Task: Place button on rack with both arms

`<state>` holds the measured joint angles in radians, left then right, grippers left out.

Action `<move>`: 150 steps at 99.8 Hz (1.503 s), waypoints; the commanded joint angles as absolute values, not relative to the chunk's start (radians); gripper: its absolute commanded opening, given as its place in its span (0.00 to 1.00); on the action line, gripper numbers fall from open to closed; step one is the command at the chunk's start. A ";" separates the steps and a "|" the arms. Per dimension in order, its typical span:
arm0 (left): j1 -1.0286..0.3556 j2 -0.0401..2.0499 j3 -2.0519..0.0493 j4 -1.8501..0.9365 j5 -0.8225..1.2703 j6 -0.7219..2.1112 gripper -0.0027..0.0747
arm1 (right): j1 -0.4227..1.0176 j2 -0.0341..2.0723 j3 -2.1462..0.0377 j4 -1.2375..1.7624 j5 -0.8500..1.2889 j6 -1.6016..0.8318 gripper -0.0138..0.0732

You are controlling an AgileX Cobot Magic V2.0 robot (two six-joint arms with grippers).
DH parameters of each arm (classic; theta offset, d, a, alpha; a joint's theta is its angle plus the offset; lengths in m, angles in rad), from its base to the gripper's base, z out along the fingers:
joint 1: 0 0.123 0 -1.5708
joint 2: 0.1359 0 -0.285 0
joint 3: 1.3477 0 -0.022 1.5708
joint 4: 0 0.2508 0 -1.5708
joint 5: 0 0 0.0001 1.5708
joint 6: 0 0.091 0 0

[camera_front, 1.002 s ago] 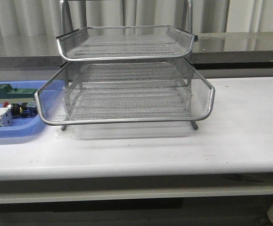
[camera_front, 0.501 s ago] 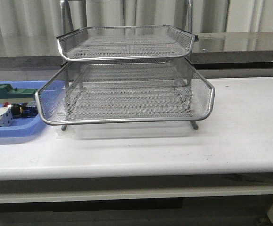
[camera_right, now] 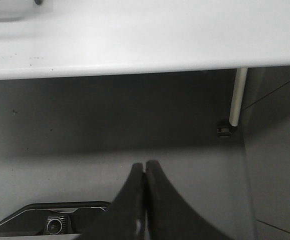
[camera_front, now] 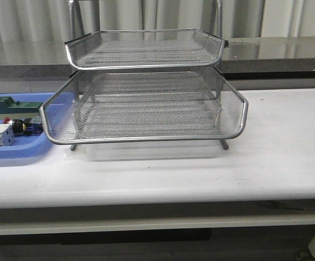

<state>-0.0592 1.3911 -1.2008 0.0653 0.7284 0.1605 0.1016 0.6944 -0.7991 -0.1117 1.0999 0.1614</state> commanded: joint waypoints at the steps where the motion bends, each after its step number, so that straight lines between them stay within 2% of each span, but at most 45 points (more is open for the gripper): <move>1: -0.056 1.370 -1.242 0.060 0.690 0.201 0.07 | 0.098 0.691 -0.835 -0.129 1.054 0.159 0.08; 11: -0.056 1.370 -1.242 0.060 0.716 0.240 0.21 | 0.098 0.691 -0.835 -0.129 1.054 0.159 0.08; 16: -0.056 1.370 -1.242 0.060 0.736 0.264 0.32 | 0.098 0.691 -0.835 -0.129 1.054 0.159 0.08; 29: -0.056 1.370 -1.242 0.047 0.751 0.273 0.70 | 0.098 0.691 -0.835 -0.129 1.054 0.159 0.08; 33: -0.056 1.370 -1.242 0.045 0.749 0.273 0.79 | 0.098 0.691 -0.835 -0.129 1.054 0.159 0.08; 38: -0.056 1.370 -1.242 0.045 0.744 0.273 0.83 | 0.098 0.691 -0.835 -0.129 1.054 0.159 0.08; 63: -0.056 1.370 -1.242 -0.024 0.741 0.273 0.80 | 0.098 0.691 -0.835 -0.129 1.054 0.159 0.08; 72: -0.056 1.373 -1.242 -0.035 0.679 0.276 0.78 | 0.098 0.691 -0.835 -0.129 1.054 0.159 0.08; 86: -0.056 1.414 -1.284 -0.041 0.622 0.404 0.78 | 0.098 0.691 -0.835 -0.129 1.054 0.159 0.08; 150: -0.056 2.019 -1.994 -0.083 1.099 0.843 0.78 | 0.098 0.691 -0.835 -0.129 1.054 0.159 0.08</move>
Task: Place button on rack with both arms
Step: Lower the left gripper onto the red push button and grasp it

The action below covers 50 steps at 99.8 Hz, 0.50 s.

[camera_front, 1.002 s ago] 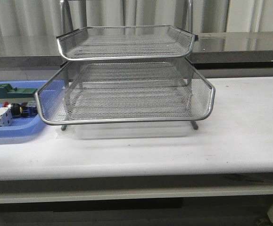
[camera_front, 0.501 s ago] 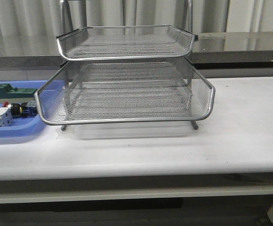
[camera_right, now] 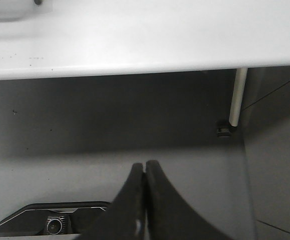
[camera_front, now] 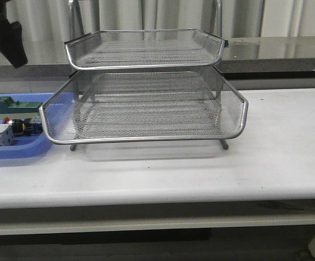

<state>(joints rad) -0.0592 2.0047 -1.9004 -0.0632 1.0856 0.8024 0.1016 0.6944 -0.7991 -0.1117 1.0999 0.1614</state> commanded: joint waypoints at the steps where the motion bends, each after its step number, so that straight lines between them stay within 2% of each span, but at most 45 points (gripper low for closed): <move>1: -0.056 2.025 -1.999 -0.083 1.101 0.847 0.78 | 0.098 0.691 -0.835 -0.129 1.054 0.159 0.08; 24: -0.056 2.173 -2.126 -0.083 1.170 0.874 0.78 | 0.098 0.691 -0.835 -0.129 1.054 0.159 0.08; 50: -0.056 2.252 -2.149 -0.079 1.163 0.905 0.78 | 0.098 0.691 -0.835 -0.129 1.054 0.159 0.08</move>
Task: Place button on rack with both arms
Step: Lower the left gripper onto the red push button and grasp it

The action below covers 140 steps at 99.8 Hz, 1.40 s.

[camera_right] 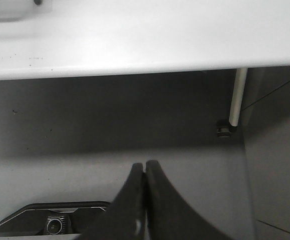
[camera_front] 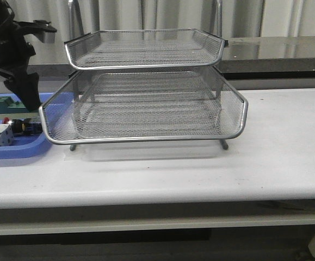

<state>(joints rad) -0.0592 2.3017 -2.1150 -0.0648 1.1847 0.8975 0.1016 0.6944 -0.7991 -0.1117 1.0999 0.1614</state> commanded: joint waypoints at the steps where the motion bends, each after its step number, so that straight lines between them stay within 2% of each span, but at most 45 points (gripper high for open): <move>1: -0.056 2.252 -2.149 -0.079 1.163 0.905 0.78 | 0.098 0.691 -0.835 -0.129 1.054 0.159 0.08; 140: -0.056 2.413 -2.149 -0.019 1.019 0.956 0.78 | 0.098 0.691 -0.835 -0.129 1.054 0.159 0.08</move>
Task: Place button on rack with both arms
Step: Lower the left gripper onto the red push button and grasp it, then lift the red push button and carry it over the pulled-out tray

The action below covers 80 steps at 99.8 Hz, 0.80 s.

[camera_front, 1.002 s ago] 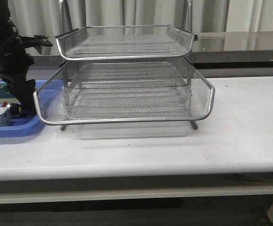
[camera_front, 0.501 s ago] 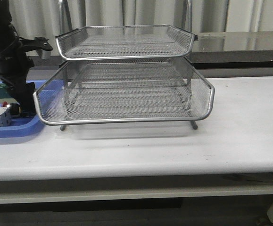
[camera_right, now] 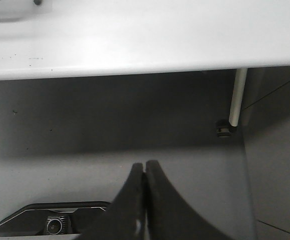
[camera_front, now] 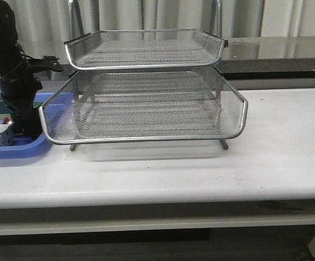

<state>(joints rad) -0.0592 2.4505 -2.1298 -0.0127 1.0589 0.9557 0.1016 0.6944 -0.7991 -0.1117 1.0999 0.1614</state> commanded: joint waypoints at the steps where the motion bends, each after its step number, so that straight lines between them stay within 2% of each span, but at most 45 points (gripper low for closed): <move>1: -0.056 2.413 -2.149 -0.019 1.019 0.956 0.77 | 0.098 0.691 -0.835 -0.129 1.054 0.159 0.08; 7: -0.056 2.413 -2.149 -0.019 1.019 0.956 0.73 | 0.098 0.691 -0.835 -0.129 1.054 0.159 0.08; 14: -0.056 2.413 -2.149 -0.019 1.030 0.956 0.64 | 0.098 0.691 -0.835 -0.129 1.054 0.159 0.08; 33: -0.056 2.413 -2.149 -0.019 1.044 0.956 0.25 | 0.098 0.691 -0.835 -0.129 1.054 0.159 0.08; 40: -0.056 2.413 -2.149 -0.019 1.044 0.956 0.15 | 0.098 0.691 -0.835 -0.129 1.054 0.159 0.08; 52: -0.056 2.408 -2.149 -0.019 1.046 0.956 0.09 | 0.098 0.691 -0.835 -0.129 1.054 0.159 0.08; 80: -0.056 2.378 -2.268 -0.034 1.165 0.935 0.09 | 0.098 0.691 -0.835 -0.129 1.054 0.159 0.08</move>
<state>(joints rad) -0.0592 2.4569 -2.1870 -0.0232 1.1360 0.9581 0.1016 0.6944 -0.7991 -0.1117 1.0999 0.1614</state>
